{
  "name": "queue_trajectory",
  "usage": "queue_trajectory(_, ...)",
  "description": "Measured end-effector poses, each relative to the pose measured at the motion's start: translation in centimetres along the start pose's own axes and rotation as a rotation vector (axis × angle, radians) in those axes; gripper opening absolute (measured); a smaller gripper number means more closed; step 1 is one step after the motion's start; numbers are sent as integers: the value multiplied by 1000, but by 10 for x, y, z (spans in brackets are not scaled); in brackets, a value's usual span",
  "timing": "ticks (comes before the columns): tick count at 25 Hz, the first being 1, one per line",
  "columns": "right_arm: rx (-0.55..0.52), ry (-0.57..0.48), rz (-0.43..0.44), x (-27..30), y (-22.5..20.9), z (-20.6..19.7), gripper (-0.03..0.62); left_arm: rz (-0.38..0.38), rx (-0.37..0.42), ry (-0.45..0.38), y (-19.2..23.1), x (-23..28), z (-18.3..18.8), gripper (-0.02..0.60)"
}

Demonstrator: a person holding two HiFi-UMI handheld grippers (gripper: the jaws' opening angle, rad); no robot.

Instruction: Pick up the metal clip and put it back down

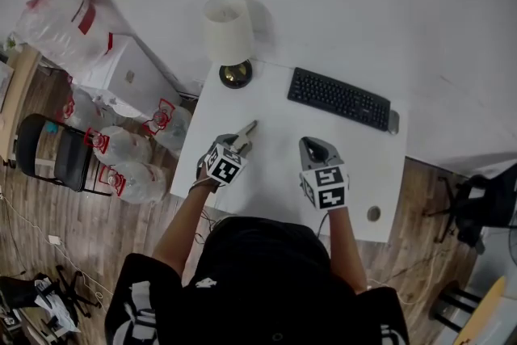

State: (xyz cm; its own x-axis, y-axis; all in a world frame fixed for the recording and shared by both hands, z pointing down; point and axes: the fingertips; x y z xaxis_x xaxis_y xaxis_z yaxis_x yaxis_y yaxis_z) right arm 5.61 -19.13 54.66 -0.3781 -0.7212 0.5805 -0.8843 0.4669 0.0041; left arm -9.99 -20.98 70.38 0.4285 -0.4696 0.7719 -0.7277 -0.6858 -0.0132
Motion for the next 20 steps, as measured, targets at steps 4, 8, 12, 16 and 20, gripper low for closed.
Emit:
queue_trajectory(4, -10, -20, -13, -2, 0, 5, 35, 28, -52, -68, 7, -22, 20, 140)
queue_trajectory(8, -29, -50, -27, -5, 0, 16, 35, 65, -70, -158, 14, -51, 48, 88)
queue_trajectory(12, -43, -75, -31, -7, 0, 27, 35, 99, -75, -261, 18, -85, 82, 35)
queue_trajectory(16, -39, -116, -50, -12, -4, 40, 35, 130, -72, -358, 19, -116, 112, 27)
queue_trajectory(20, -44, -152, -62, -17, -7, 54, 35, 139, -78, -440, 17, -148, 139, 26)
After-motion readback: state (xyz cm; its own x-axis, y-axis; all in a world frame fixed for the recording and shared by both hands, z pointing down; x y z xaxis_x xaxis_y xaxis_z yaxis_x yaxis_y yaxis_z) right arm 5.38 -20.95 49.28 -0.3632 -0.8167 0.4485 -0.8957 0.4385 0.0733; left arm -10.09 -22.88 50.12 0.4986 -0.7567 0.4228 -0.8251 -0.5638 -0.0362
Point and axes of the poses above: the fingertips, and each gripper's own axes: x forward along the fingers, y to its left, z out of its top
